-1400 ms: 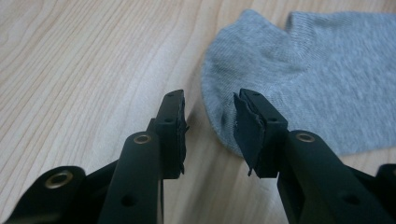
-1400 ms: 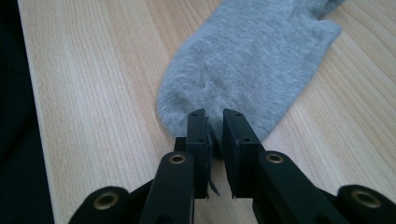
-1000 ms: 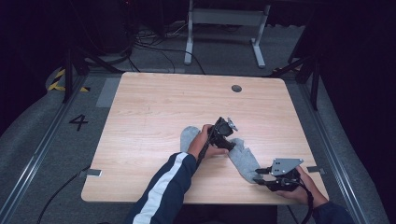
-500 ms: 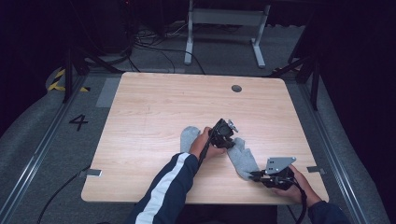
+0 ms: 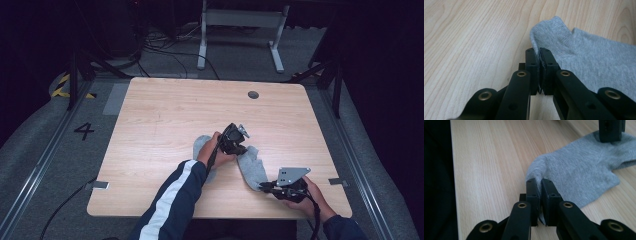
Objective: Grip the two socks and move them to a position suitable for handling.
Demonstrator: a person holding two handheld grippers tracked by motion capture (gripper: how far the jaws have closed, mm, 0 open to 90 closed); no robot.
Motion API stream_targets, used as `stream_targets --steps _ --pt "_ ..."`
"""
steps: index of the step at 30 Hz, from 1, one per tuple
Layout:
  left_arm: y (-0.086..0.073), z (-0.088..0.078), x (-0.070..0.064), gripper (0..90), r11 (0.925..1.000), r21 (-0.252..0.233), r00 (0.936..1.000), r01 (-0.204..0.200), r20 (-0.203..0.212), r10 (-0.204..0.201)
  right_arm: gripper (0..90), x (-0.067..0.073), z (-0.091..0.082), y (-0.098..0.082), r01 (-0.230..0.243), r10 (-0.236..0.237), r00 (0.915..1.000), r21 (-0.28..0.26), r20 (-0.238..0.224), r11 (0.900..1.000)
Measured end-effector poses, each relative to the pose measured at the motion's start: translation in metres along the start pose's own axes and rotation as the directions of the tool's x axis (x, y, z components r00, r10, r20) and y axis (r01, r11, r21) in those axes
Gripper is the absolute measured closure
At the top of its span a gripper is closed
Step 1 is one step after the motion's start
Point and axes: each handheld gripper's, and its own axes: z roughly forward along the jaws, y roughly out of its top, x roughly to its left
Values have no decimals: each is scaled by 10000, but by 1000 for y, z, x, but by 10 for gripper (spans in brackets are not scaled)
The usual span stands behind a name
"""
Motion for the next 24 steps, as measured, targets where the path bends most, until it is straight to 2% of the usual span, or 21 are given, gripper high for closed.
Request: stream_targets --steps 7,13,21,23,24 --pt "-1 0 2 865 9997 207 9999 -98 -42 99 852 3 8 7 61 -61 9998 -50 -193 10000" --pt "2 0 1 868 9987 402 9991 -298 -293 310 855 5 9 13 112 -116 9998 -243 -165 9996" --pt "3 -13 5 869 9981 288 9975 -540 -447 553 859 7 10 29 333 -341 9994 -599 -115 9976" --pt "1 -20 9 869 9990 198 9978 -405 -511 415 859 7 10 34 339 -346 9994 -715 -81 9969" --pt "1 -27 11 869 9988 154 9971 -467 -590 475 859 7 11 40 436 -442 9990 -839 -53 9955"
